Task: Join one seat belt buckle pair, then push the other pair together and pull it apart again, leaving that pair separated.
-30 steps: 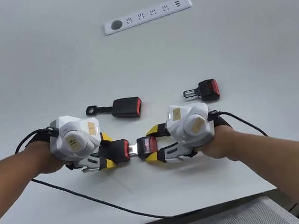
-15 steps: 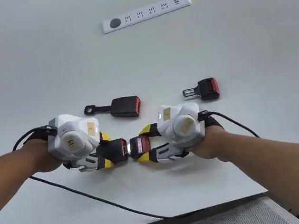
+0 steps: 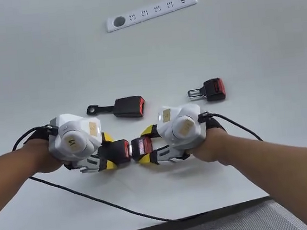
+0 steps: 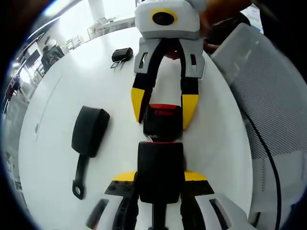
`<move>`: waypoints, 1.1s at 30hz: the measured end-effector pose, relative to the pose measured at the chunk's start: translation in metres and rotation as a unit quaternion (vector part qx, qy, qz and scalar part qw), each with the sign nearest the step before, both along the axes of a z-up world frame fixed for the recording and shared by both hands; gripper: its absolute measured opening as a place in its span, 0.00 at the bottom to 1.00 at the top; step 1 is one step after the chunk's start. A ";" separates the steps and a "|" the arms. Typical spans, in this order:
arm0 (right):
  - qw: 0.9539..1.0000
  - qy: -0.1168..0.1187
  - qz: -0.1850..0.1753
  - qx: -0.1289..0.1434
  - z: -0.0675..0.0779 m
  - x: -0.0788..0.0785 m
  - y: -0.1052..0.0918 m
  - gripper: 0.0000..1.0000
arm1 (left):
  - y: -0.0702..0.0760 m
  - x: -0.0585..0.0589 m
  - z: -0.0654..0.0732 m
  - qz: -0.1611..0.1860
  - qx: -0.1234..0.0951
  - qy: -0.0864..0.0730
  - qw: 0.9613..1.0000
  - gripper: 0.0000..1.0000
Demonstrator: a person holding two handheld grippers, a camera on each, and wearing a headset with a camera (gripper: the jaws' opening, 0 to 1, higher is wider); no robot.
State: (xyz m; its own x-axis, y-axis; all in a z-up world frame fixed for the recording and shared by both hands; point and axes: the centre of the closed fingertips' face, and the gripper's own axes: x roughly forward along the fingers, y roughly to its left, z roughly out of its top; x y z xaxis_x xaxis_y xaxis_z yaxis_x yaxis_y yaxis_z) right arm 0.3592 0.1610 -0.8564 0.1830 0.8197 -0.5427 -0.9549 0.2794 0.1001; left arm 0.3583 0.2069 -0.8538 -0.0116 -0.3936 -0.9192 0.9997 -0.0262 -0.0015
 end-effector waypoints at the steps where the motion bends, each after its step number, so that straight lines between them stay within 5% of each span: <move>1: 1.000 0.000 0.000 0.000 0.000 0.000 -0.001 0.34 | 0.000 0.000 0.000 0.000 -0.002 0.000 1.000 0.34; 15: 0.999 -0.037 0.014 -0.016 0.002 -0.003 -0.003 0.33 | 0.000 0.000 0.002 0.005 -0.041 0.006 0.999 0.34; 33: 0.999 -0.038 0.001 0.010 0.004 -0.005 -0.006 0.33 | -0.001 -0.001 0.004 0.008 -0.088 0.020 0.996 0.34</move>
State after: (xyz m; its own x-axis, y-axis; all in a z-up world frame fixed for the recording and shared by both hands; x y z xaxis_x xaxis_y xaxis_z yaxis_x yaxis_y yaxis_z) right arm 0.3546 0.1555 -0.8524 0.2216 0.8311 -0.5101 -0.9604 0.2766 0.0335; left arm 0.3572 0.2057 -0.8500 -0.0391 -0.5486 -0.8352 0.9992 -0.0142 -0.0375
